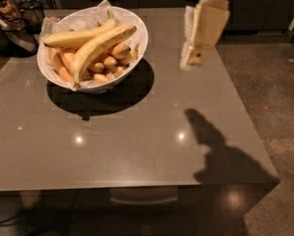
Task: Pick banana from white bowl
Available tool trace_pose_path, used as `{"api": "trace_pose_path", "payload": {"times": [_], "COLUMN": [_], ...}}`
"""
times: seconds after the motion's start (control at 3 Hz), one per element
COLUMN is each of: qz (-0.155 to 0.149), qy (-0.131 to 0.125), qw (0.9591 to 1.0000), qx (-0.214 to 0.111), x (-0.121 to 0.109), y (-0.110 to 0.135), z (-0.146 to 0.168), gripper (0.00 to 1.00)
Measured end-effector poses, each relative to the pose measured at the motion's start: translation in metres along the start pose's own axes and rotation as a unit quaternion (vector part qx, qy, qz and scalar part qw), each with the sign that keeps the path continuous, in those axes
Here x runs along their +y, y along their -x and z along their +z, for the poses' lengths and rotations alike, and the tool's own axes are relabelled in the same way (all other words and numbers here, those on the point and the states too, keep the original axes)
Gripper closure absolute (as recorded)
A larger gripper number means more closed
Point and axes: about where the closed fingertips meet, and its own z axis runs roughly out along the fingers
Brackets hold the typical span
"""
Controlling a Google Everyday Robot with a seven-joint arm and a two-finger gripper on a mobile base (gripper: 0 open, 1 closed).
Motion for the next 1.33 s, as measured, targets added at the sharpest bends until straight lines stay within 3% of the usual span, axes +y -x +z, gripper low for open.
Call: {"api": "trace_pose_path", "payload": {"times": [0.67,1.33], "qz": [-0.004,-0.040], "qy": [-0.007,0.034], "qw": [0.9999,0.9980], "qx": [-0.011,-0.037], "x": [-0.008,-0.039], "y": [0.011,0.054], "z": [-0.002,0.037], "gripper": [0.00,0.00]}}
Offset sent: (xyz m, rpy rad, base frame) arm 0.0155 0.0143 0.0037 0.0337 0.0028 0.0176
